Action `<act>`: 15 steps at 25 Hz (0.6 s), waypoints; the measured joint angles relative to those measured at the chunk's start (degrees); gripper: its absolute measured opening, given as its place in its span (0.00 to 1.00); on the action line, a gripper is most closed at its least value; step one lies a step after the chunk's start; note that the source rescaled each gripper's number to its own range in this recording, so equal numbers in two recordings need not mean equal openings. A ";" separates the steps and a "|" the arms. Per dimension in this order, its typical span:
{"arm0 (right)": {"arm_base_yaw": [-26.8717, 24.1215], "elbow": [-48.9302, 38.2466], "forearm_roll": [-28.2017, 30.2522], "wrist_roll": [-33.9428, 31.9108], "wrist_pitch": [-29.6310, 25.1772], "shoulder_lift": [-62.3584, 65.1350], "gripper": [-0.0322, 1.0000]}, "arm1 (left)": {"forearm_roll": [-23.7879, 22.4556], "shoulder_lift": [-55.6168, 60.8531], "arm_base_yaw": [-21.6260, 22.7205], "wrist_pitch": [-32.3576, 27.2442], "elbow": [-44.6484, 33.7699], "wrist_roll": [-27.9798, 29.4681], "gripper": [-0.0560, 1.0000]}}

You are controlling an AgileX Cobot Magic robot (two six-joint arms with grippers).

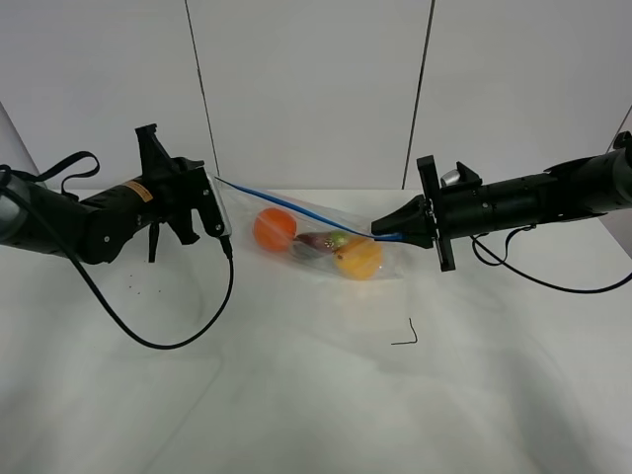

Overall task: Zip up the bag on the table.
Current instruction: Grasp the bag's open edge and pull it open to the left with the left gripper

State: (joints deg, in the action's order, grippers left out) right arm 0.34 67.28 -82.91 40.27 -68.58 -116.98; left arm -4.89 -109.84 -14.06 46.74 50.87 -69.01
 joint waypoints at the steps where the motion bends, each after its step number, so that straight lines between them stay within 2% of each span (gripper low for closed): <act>1: 0.00 0.00 0.00 0.00 -0.07 0.00 0.03 | 0.14 0.00 0.06 0.00 0.00 1.59 0.46; 4: 0.00 0.00 0.00 0.00 -0.09 0.00 0.03 | 0.14 0.00 0.11 0.00 0.00 5.51 0.59; 9: 0.00 0.00 0.00 0.00 -0.14 0.00 0.03 | 0.49 0.00 1.55 0.00 0.00 8.73 0.63; 15: 0.00 0.00 0.00 0.00 -0.14 0.00 0.03 | 0.54 0.00 6.23 0.00 0.00 19.73 0.73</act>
State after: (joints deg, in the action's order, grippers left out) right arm 0.34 67.28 -82.91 40.27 -68.72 -116.98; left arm -4.35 -109.84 -7.83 46.74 50.87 -49.28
